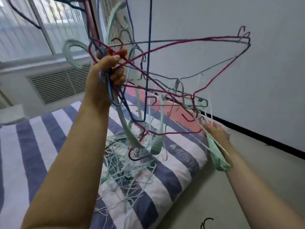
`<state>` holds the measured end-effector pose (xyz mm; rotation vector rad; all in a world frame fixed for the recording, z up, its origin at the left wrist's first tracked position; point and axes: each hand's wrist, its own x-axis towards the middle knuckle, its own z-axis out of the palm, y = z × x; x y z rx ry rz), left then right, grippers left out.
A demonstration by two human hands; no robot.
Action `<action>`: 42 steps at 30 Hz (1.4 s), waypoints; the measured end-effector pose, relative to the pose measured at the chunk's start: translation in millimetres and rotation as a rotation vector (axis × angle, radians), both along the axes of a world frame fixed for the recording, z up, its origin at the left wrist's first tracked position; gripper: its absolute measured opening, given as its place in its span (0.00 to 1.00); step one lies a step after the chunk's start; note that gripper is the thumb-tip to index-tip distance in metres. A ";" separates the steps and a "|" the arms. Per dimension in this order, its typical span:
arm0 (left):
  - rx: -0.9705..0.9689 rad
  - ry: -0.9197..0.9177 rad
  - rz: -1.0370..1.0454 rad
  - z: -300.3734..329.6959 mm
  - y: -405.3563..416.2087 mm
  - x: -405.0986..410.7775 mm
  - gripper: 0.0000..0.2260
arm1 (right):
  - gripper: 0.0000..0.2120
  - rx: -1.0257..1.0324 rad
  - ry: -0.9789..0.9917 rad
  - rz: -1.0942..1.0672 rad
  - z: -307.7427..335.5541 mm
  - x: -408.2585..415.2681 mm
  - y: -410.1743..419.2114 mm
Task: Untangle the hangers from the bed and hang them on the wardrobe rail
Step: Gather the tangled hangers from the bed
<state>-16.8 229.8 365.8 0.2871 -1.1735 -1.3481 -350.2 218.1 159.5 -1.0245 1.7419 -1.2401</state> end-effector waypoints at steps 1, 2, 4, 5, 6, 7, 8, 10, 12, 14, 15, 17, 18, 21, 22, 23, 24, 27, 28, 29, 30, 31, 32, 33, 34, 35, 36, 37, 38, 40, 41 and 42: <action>0.008 0.026 0.014 1.7 0.4 -0.5 0.12 | 0.38 -0.034 0.032 0.009 12.1 -3.2 2.4; 0.018 0.039 0.017 0.8 -0.2 -1.0 0.12 | 0.41 -0.063 0.051 0.035 23.9 -5.8 7.1; 0.065 0.028 0.021 -11.4 3.1 -7.8 0.13 | 0.37 -0.052 0.045 0.088 29.2 -14.8 15.7; 0.102 0.044 0.039 -24.6 4.6 -12.1 0.13 | 0.30 -0.009 0.033 0.110 22.3 -18.4 21.1; 0.153 0.059 0.073 -39.4 4.3 -14.6 0.13 | 0.23 0.049 0.027 0.131 12.7 -21.1 25.3; 0.196 0.074 0.106 -51.8 6.4 -17.0 0.11 | 0.22 0.099 0.003 0.144 -0.4 -24.4 26.9; 0.230 0.087 0.137 -62.8 8.5 -19.4 0.09 | 0.22 0.134 -0.016 0.151 -12.3 -27.3 27.7; 0.287 0.117 0.156 -78.5 12.9 -25.6 0.08 | 0.18 0.164 -0.044 0.165 -26.6 -28.7 31.2; 0.327 0.106 0.164 -88.6 15.1 -27.0 0.09 | 0.10 0.156 -0.051 0.192 -34.8 -26.5 36.6; 0.327 0.090 0.152 -93.5 14.4 -24.0 0.07 | 0.06 0.153 -0.022 0.212 -40.9 -24.5 40.5; 0.323 0.094 0.144 -94.5 13.4 -22.2 0.06 | 0.08 0.148 -0.019 0.216 -45.1 -23.9 40.2; 0.336 0.106 0.142 -95.1 8.4 -18.1 0.05 | 0.18 0.165 0.022 0.216 -57.2 -22.9 37.5; 0.345 0.106 0.149 -95.2 4.2 -15.8 0.05 | 0.25 0.176 0.053 0.228 -67.6 -23.5 33.3; 0.338 0.073 0.171 -90.9 -9.2 -5.1 0.03 | 0.37 0.219 0.100 0.225 -103.1 -22.3 9.5; 0.323 0.062 0.167 -87.5 -14.2 0.5 0.02 | 0.37 0.194 0.092 0.212 -94.3 -9.5 10.7; 0.309 0.053 0.163 -82.4 -18.5 7.5 0.01 | 0.37 0.189 0.059 0.182 -94.0 -3.1 7.5; 0.296 0.048 0.163 -76.4 -22.9 15.8 0.01 | 0.38 0.180 -0.005 0.149 -83.0 9.4 8.9; 0.251 0.032 0.188 -54.7 -33.2 44.5 0.05 | 0.34 0.239 -0.114 0.052 -61.2 37.0 0.5; 0.241 0.025 0.194 -49.4 -36.9 55.6 0.06 | 0.28 0.261 -0.110 0.048 -54.4 45.6 -3.9; 0.237 0.015 0.200 -45.8 -40.4 66.7 0.06 | 0.22 0.289 -0.079 0.042 -47.9 54.1 -7.1; 0.245 0.003 0.204 -44.9 -44.7 77.4 0.06 | 0.18 0.288 -0.040 0.029 -46.2 61.0 -12.3; 0.267 -0.003 0.209 -46.3 -49.5 88.0 0.07 | 0.17 0.291 -0.002 0.007 -42.4 70.3 -14.3; 0.300 0.003 0.216 -49.0 -53.4 97.8 0.07 | 0.16 0.259 0.002 -0.017 -45.3 77.0 -17.3; 0.338 0.016 0.224 -53.3 -57.4 107.3 0.08 | 0.15 0.223 -0.034 -0.046 -46.4 85.7 -17.6; 0.372 0.029 0.227 -59.3 -61.6 116.4 0.08 | 0.13 0.187 -0.054 -0.072 -52.3 91.1 -19.7; 0.404 0.036 0.226 -65.9 -65.3 124.9 0.08 | 0.12 0.203 -0.074 -0.084 -52.8 96.8 -18.9; 0.435 0.041 0.219 -73.6 -69.0 133.6 0.09 | 0.11 0.220 -0.120 -0.093 -56.0 100.1 -21.0; 0.466 0.044 0.208 -81.3 -71.2 141.7 0.10 | 0.10 0.235 -0.187 -0.079 -55.4 102.0 -21.0; 0.497 0.049 0.199 -89.4 -73.8 150.4 0.11 | 0.11 0.262 -0.278 -0.044 -52.4 102.0 -22.0; 0.544 0.061 0.188 -104.1 -78.0 167.1 0.11 | 0.20 0.338 -0.400 0.086 -48.5 95.7 -22.0; 0.555 0.061 0.187 -109.5 -78.3 172.5 0.11 | 0.22 0.373 -0.423 0.153 -46.9 90.9 -20.4; 0.566 0.059 0.185 -114.6 -80.0 178.3 0.10 | 0.21 0.389 -0.423 0.222 -46.2 86.8 -19.9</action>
